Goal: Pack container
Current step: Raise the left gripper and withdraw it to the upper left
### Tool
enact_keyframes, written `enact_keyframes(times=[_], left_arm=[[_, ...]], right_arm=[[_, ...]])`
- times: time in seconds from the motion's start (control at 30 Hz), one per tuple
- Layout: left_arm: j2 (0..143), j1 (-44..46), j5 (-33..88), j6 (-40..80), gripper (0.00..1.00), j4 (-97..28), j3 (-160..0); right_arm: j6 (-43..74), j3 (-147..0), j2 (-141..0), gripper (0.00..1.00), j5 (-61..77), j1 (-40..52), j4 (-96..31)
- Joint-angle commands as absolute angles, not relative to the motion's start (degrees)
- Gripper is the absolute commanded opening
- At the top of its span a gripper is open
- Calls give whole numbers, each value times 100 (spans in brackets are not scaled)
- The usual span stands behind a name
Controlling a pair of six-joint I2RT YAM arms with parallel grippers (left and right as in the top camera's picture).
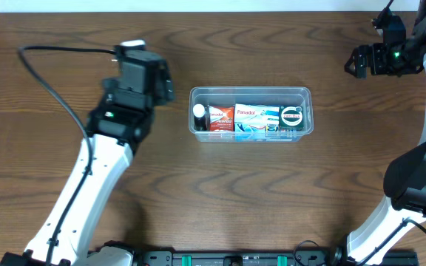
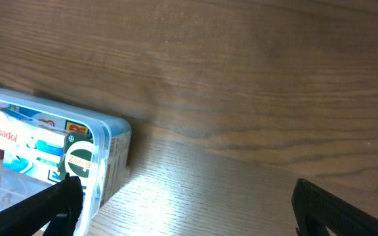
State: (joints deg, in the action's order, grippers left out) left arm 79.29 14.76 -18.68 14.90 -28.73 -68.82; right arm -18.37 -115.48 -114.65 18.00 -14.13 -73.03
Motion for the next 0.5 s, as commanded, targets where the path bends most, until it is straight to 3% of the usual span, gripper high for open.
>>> enact_keyframes(times=[0.0,0.47], left_arm=[[7900,976,-2064,1466,98,-2928,-7008],[7900,478,-2062,1466,98,-2947,-7008]], right_arm=[[-1758,-11649,-11465,99,1820,-1424,-7308],[-1761,-11649,-11465,99,1820,-1424,-7308]])
